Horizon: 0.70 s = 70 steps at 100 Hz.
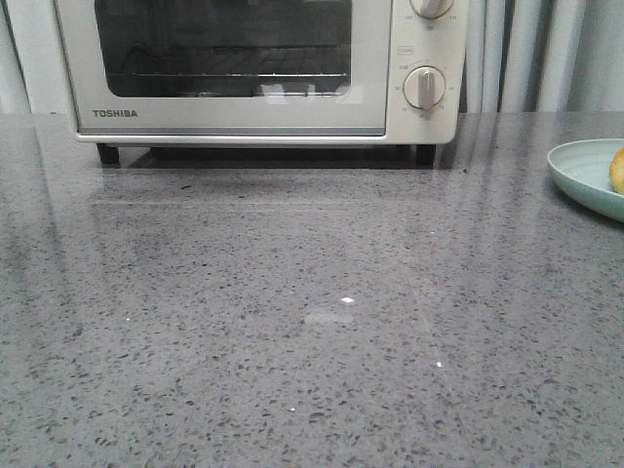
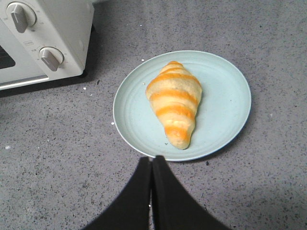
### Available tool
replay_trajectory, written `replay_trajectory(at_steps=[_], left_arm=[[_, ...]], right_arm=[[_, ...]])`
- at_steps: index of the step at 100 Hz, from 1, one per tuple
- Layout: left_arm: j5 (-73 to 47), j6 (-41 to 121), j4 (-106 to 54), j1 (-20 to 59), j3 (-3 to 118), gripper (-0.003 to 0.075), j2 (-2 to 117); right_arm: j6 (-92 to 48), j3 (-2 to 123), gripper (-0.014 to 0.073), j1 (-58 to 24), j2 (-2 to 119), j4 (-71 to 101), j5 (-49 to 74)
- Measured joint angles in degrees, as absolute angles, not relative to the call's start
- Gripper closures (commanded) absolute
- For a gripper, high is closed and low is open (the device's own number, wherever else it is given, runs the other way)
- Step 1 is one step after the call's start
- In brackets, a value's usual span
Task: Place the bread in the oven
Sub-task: 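Hook the left gripper on the oven door handle and pull downward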
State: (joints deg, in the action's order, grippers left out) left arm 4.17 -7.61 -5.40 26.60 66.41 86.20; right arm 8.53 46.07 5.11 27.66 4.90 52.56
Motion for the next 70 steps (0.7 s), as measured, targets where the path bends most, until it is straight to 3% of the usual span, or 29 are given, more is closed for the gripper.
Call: replay_trajectory(at_steps=[33,70], left_arm=[[5.27,-7.51,-5.30,26.60,67.15,0.0741,88.42],[-2.49,-7.40,-5.08,26.60,68.09,0.0741,87.74]], right_arm=[[8.53,46.07,0.0650,5.11,27.66,4.90,52.56],[8.53,46.07,0.0650,5.11,27.66,5.00,52.10]])
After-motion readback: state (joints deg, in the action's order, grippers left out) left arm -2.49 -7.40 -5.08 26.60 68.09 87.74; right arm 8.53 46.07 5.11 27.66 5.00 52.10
